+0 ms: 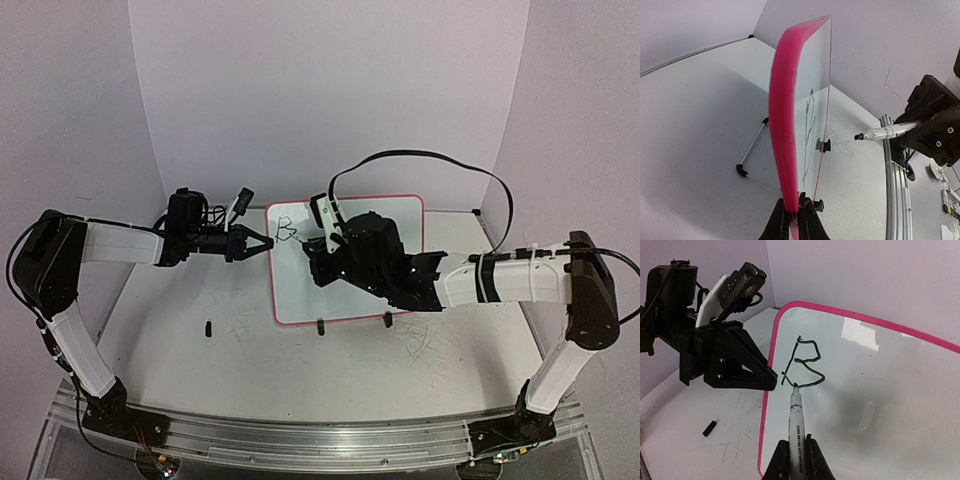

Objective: Write a sentence on the whiteboard

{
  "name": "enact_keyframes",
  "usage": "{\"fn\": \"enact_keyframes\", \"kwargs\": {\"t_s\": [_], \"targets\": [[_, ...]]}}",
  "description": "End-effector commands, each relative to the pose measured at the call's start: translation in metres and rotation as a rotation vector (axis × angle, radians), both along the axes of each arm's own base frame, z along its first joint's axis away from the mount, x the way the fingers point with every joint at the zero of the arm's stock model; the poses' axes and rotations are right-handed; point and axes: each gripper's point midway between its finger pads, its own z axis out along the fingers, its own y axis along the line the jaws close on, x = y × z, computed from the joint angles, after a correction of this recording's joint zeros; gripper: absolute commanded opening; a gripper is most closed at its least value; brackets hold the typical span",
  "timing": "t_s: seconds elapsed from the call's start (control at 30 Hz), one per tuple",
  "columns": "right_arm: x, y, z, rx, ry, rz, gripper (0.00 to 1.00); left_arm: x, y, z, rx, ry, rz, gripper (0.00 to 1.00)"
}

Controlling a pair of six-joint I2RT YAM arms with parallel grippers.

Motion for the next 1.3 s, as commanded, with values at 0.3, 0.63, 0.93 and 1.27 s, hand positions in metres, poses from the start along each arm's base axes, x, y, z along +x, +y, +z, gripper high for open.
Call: {"fn": "enact_keyframes", "kwargs": {"t_s": [0.3, 0.63, 0.93, 1.27], "targets": [[0.006, -0.007, 0.019, 0.031, -0.049, -0.043, 0.0, 0.003, 0.002, 0.031, -0.018, -0.149, 0.019, 0.0], [0.013, 0.001, 0.024, 0.013, -0.077, -0.051, 0.0, 0.004, 0.002, 0.029, -0.017, -0.147, 0.021, 0.0], [0.024, -0.002, 0.023, 0.01, -0.078, -0.115, 0.0, 0.003, 0.002, 0.032, -0.02, -0.152, 0.019, 0.0], [0.033, -0.001, 0.017, 0.013, -0.059, -0.135, 0.0, 0.002, 0.002, 0.033, -0.02, -0.157, 0.02, 0.0]]}}
